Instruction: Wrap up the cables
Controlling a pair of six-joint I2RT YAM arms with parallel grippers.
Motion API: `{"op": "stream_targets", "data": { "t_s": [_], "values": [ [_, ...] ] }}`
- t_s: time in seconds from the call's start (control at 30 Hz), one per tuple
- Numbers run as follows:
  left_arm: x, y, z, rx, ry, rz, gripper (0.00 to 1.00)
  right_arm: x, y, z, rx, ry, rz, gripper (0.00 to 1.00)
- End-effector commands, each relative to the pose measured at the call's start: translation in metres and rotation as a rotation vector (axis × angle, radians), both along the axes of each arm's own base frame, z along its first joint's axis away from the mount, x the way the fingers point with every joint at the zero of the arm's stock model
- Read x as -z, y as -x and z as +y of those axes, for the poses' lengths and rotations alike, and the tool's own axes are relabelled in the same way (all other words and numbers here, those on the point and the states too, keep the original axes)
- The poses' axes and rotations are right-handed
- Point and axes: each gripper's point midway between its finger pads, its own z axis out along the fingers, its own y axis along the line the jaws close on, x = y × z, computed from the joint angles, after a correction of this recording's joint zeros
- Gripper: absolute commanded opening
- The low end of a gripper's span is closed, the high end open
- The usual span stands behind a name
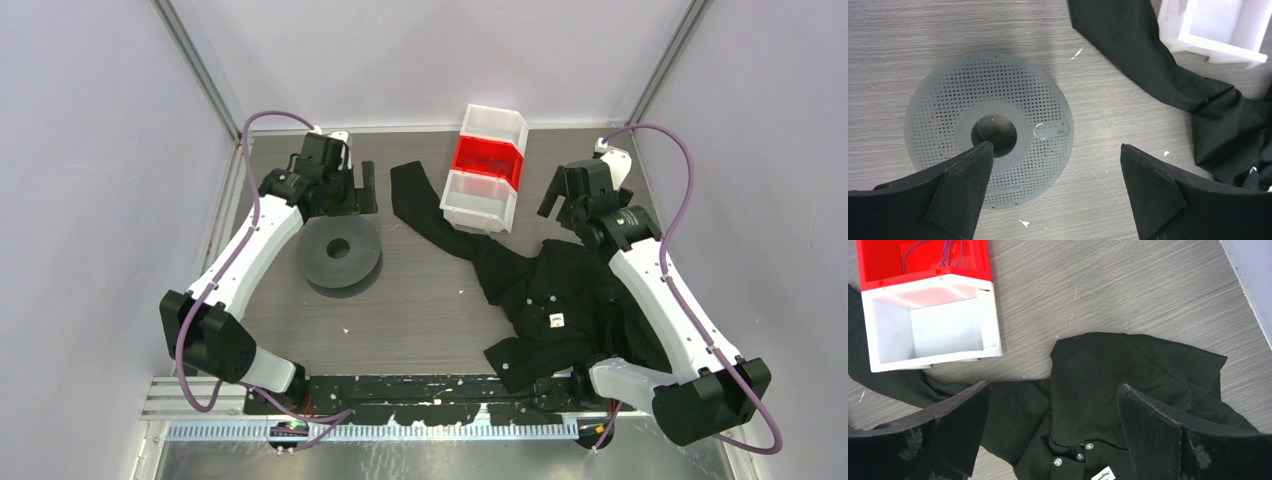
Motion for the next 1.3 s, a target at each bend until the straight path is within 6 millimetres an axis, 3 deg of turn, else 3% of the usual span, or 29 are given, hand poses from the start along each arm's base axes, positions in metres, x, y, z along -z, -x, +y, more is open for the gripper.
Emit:
{"op": "stream_targets", "data": {
  "t_s": [0.0, 0.33, 0.53, 0.63, 0.83, 1.0, 1.07, 1.13, 1.27],
  "values": [
    [-0.013, -0.004, 0.016, -0.101, -0.031, -0.042, 1.00, -0.020, -0.004, 0.001, 0.017, -0.030, -0.067, 1.00],
    [-0.014, -0.006, 0.029, -0.168, -0.082, -0.043, 1.00, -0.017, -0.003, 0.000, 0.020, -0.027, -0.062, 1.00],
    [-0.006, 0.005, 0.042, -0.198, -0.069, -0.024, 1.00, -0.016, -0.004, 0.003, 0.010, -0.038, -0.056, 1.00],
    [0.008, 0.016, 0.063, -0.251, 0.087, 0.090, 1.00, -0.016, -0.003, 0.004, 0.002, -0.039, -0.053, 1.00],
    [0.029, 0.040, 0.109, -0.443, 0.448, 0.106, 1.00, -0.016, 0.000, 0.004, -0.005, -0.039, -0.054, 1.00],
    [0.059, 0.055, 0.121, -0.571, 0.591, 0.126, 1.00, -0.009, -0.002, 0.009, -0.023, -0.058, -0.041, 1.00],
    [0.071, 0.056, 0.118, -0.579, 0.662, 0.117, 1.00, -0.008, -0.003, 0.012, -0.031, -0.069, -0.039, 1.00],
    [0.071, 0.052, 0.110, -0.542, 0.729, 0.097, 1.00, -0.007, -0.005, 0.015, -0.043, -0.079, -0.037, 1.00],
    [0.088, 0.054, 0.112, -0.595, 0.757, 0.102, 1.00, -0.008, -0.004, 0.018, -0.057, -0.084, -0.034, 1.00]
  ]
}}
